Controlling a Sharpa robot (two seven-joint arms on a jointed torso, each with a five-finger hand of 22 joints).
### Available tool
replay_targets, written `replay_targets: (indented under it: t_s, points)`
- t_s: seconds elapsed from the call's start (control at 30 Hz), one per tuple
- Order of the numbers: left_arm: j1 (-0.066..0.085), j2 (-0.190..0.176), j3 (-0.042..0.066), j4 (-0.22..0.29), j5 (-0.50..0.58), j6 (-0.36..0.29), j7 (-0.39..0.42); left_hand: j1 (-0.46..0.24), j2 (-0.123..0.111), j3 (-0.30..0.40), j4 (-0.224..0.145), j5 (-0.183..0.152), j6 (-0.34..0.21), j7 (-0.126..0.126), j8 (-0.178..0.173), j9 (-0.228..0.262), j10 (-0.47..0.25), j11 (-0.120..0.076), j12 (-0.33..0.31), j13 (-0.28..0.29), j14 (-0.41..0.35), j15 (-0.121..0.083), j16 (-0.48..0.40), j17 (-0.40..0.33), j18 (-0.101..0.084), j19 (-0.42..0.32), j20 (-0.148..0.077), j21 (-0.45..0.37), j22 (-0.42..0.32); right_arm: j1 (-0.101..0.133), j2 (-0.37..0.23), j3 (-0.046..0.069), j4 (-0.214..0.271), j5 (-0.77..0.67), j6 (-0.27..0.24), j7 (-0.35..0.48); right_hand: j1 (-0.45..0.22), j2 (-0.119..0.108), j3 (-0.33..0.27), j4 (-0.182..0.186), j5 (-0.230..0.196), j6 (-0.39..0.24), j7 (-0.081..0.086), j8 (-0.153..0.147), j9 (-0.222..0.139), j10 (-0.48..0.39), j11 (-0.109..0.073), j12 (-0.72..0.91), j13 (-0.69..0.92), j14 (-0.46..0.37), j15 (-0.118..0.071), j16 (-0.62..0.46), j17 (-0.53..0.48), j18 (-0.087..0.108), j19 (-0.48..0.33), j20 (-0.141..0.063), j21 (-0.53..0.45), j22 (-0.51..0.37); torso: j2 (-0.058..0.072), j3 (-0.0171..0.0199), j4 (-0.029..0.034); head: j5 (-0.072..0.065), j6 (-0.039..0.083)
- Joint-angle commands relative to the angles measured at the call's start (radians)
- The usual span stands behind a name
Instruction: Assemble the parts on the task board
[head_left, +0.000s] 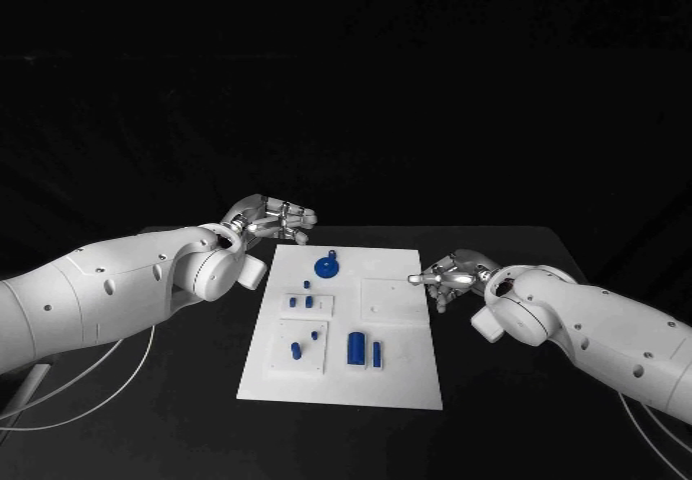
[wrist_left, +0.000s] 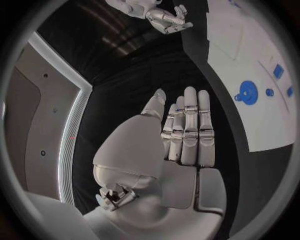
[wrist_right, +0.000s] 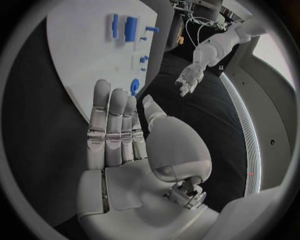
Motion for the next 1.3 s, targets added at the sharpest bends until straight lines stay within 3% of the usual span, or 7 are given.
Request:
replay_targets:
  t_s: [0.03,0.47,0.73,0.77,0.83,0.97,1.3]
  points:
    - [-0.001,0.01,-0.002,-0.02,0.069,-0.002,0.043,0.001,-0.008,-0.009,0.007,-0.004,-0.011,-0.002,-0.004,0.001,-0.041,0.011,-0.004,-0.001,-0.013,0.032,-0.152,-0.018,-0.006,-0.061,0.033,-0.002,-0.107,0.006,0.037,0.015,-0.099,0.166,-0.062,0.222,0.024,0.007,0.004,-0.023,0.02,-0.032,0.018,-0.004,-0.007,-0.063,0.023,-0.107,-0.134,-0.063,0.033,-0.131,-0.075,0.006,-0.072,0.032,-0.018,-0.126,-0.035,-0.0067,-0.0096,-0.005,0.024]
    - [-0.02,0.105,-0.001,-0.177,0.174,-0.005,0.083,-0.047,-0.025,-0.007,-0.03,-0.007,-0.075,-0.021,-0.008,-0.001,-0.197,0.017,-0.002,-0.002,-0.202,0.079,-0.233,-0.032,0.035,-0.139,0.135,0.001,-0.639,-0.003,0.153,0.096,-0.31,0.329,-0.035,0.426,-0.015,0.033,0.011,-0.061,0.117,-0.268,0.049,-0.008,-0.018,-0.26,0.148,-0.457,-0.734,-0.388,0.195,-0.414,-0.687,0.115,-0.527,0.305,-0.005,-0.808,-0.067,-0.0039,-0.0065,0.006,0.092]
    - [-0.05,0.153,0.009,-0.248,0.209,0.01,0.119,-0.061,-0.01,-0.006,-0.049,-0.003,-0.048,-0.018,-0.009,-0.001,-0.184,0.018,-0.005,-0.002,-0.194,0.075,-0.235,-0.033,0.061,-0.096,0.149,0.006,-0.783,-0.009,0.168,0.114,-0.32,0.359,-0.032,0.451,-0.024,0.034,-0.06,-0.054,0.16,-0.35,0.077,-0.012,-0.021,-0.34,0.175,-0.461,-0.737,-0.42,0.218,-0.415,-0.687,0.095,-0.564,0.297,0.003,-0.811,-0.074,0.0019,-0.0008,0.013,0.106]
    - [-0.048,0.147,0.006,-0.238,0.159,0.0,0.07,-0.463,-0.059,0.077,0.015,-0.158,-1.043,-0.127,-0.073,-0.062,-0.495,-0.091,-0.062,-0.06,-0.506,-0.051,-0.294,-0.095,-0.069,-1.082,-0.032,-0.063,-0.964,-0.008,0.166,0.112,-0.32,0.315,-0.047,0.393,-0.39,-0.038,-0.022,0.056,-0.066,-1.179,-0.069,-0.067,-0.076,-1.262,0.012,-0.517,-0.792,-0.718,0.064,-0.475,-0.747,-0.069,-1.467,0.085,-0.079,-0.878,-0.07,-0.0014,-0.0037,0.012,0.101]
    - [-0.05,0.146,0.007,-0.232,0.159,-0.005,0.072,-0.51,-0.059,0.077,0.015,-0.158,-1.043,-0.127,-0.073,-0.062,-1.213,-0.091,-0.062,-0.06,-1.228,-0.051,-0.294,-0.095,-0.069,-1.082,-0.032,-0.063,-0.964,-0.007,0.164,0.109,-0.314,0.319,-0.052,0.396,-0.426,-0.038,-0.022,0.056,-0.066,-1.179,-0.069,-0.067,-0.076,-1.262,0.012,-0.517,-0.792,-1.424,0.064,-0.475,-0.747,-0.069,-1.467,0.085,-0.079,-0.878,-0.071,-0.001,-0.0013,0.009,0.1]
    - [-0.063,0.136,0.017,-0.196,0.162,-0.039,0.084,-0.646,-0.059,0.077,0.015,-0.158,-1.043,-0.127,-0.073,-0.062,-1.213,-0.091,-0.062,-0.06,-1.228,-0.051,-0.294,-0.095,-0.069,-1.082,-0.032,-0.063,-0.964,-0.002,0.15,0.09,-0.279,0.345,-0.083,0.41,-1.247,-0.038,-0.022,0.056,-0.066,-1.179,-0.069,-0.067,-0.076,-1.262,0.012,-0.517,-0.792,-1.424,0.064,-0.475,-0.747,-0.069,-1.467,0.085,-0.079,-0.878,-0.078,0.0017,0.0135,-0.009,0.096]
    - [-0.154,0.065,0.084,0.061,0.185,-0.284,0.168,-1.414,-0.059,0.077,0.015,-0.158,-1.043,-0.127,-0.073,-0.062,-1.213,-0.091,-0.062,-0.06,-1.228,-0.051,-0.294,-0.095,-0.069,-1.082,-0.032,-0.063,-0.964,0.033,0.048,-0.047,-0.022,0.531,-0.305,0.516,-1.247,-0.038,-0.022,0.056,-0.066,-1.179,-0.069,-0.067,-0.076,-1.262,0.012,-0.517,-0.792,-1.424,0.064,-0.475,-0.747,-0.069,-1.467,0.085,-0.079,-0.878,-0.095,0.0082,0.0503,-0.054,0.088]
